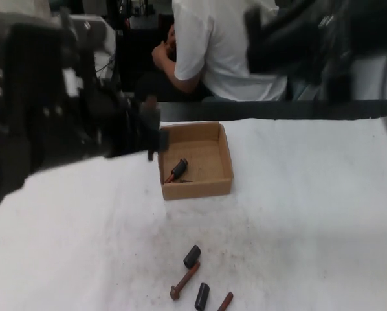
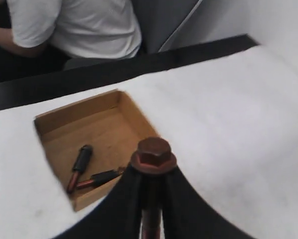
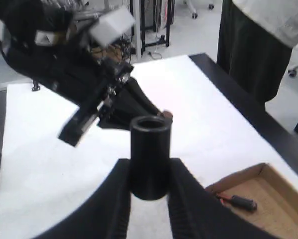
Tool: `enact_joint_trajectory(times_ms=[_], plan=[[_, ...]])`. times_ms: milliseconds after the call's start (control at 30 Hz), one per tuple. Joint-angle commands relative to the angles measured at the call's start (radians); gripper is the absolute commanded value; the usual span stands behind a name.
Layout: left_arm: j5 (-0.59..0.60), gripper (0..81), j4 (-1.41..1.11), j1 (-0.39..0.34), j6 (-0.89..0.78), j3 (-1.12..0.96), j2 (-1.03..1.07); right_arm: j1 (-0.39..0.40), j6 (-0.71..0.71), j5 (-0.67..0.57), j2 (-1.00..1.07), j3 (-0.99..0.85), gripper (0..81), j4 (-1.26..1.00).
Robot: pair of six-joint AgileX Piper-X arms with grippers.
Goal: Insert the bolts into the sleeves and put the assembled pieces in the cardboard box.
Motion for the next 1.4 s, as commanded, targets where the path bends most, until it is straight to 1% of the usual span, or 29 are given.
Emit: enact_joint_trajectory(times_ms=[0, 67, 200, 300, 333, 400, 467, 533, 667, 733, 800, 867, 967, 1167, 1367], plan=[[0.148, 0.2, -0.103, 0.053, -0.076, -0.01, -0.012, -0.012, 0.024, -0.056, 0.056, 0.034, 0.8, -0.056], [0.262, 0.2, -0.149, 0.103, -0.132, -0.01, -0.012, -0.029, 0.101, -0.147, 0.077, 0.066, 0.8, -0.134], [0.399, 0.2, -0.231, 0.229, -0.211, -0.01, -0.012, -0.09, 0.274, -0.185, 0.101, 0.129, 0.8, -0.351], [0.525, 0.2, -0.327, 0.31, -0.301, -0.01, -0.012, -0.124, 0.425, -0.306, 0.116, 0.181, 0.8, -0.511], [0.557, 0.2, -0.363, 0.326, -0.34, -0.006, -0.012, -0.129, 0.472, -0.325, 0.121, 0.203, 0.8, -0.566], [0.575, 0.2, -0.471, 0.35, -0.424, 0.005, -0.012, -0.123, 0.536, -0.325, 0.133, 0.253, 0.8, -0.659], [0.575, 0.2, -0.562, 0.353, -0.487, 0.02, -0.012, -0.098, 0.605, -0.321, 0.152, 0.306, 0.8, -0.763], [0.588, 0.2, -0.61, 0.35, -0.514, 0.03, -0.008, -0.06, 0.68, -0.322, 0.177, 0.351, 0.8, -0.874], [0.624, 0.2, -0.615, 0.341, -0.514, 0.05, -0.007, 0.01, 0.804, -0.276, 0.233, 0.425, 0.8, -1.103], [0.633, 0.2, -0.615, 0.341, -0.509, 0.064, -0.007, 0.03, 0.857, -0.268, 0.259, 0.443, 0.8, -1.196], [0.669, 0.2, -0.615, 0.341, -0.496, 0.083, -0.004, 0.042, 0.91, -0.268, 0.283, 0.449, 0.8, -1.268], [0.713, 0.2, -0.615, 0.341, -0.493, 0.111, -0.004, 0.048, 0.918, -0.268, 0.296, 0.449, 0.8, -1.292], [0.721, 0.2, -0.615, 0.341, -0.452, 0.17, -0.004, 0.048, 0.927, -0.268, 0.301, 0.449, 0.8, -1.3], [0.665, 0.2, -0.617, 0.327, -0.391, 0.225, 0.001, 0.067, 0.925, -0.273, 0.305, 0.449, 0.8, -1.305], [0.633, 0.2, -0.725, 0.269, -0.436, 0.211, 0.01, 0.094, 0.916, -0.276, 0.338, 0.449, 0.8, -1.298]])
